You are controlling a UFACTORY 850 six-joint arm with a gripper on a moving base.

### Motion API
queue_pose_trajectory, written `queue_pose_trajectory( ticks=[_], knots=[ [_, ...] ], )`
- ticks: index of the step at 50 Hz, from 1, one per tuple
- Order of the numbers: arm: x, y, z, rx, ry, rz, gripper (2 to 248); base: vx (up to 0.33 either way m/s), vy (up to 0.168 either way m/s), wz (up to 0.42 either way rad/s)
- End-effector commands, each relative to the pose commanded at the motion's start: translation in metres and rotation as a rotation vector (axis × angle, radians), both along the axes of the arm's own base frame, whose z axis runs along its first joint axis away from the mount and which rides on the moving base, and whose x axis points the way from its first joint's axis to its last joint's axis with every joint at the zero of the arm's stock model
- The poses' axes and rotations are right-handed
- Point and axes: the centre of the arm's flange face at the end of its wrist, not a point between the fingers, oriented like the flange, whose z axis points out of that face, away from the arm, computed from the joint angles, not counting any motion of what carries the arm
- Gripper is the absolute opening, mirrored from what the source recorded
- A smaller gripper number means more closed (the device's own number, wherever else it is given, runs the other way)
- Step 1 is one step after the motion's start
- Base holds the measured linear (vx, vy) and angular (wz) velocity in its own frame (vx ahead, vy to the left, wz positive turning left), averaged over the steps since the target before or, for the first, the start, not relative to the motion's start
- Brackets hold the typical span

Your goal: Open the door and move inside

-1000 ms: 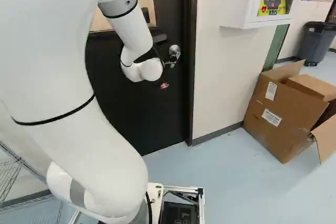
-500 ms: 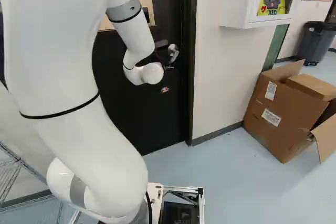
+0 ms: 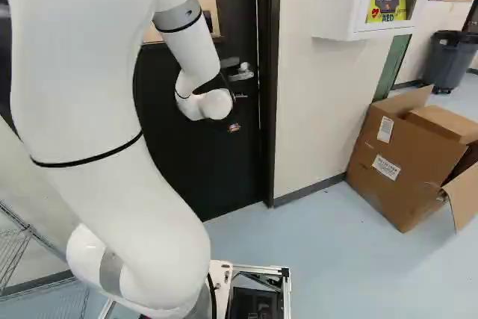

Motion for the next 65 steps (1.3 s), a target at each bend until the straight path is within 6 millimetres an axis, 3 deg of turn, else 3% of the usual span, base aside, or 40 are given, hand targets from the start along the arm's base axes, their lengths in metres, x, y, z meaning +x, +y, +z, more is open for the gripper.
queue_pose_trajectory(
  ticks=[37, 65],
  knots=[
    [0.033, 0.006, 0.0, 0.108, -0.018, -0.147, 247, 0.0, 0.0, 0.0],
    [0.056, 0.021, -0.001, 0.116, -0.025, -0.126, 247, 0.0, 0.0, 0.0]
  ],
)
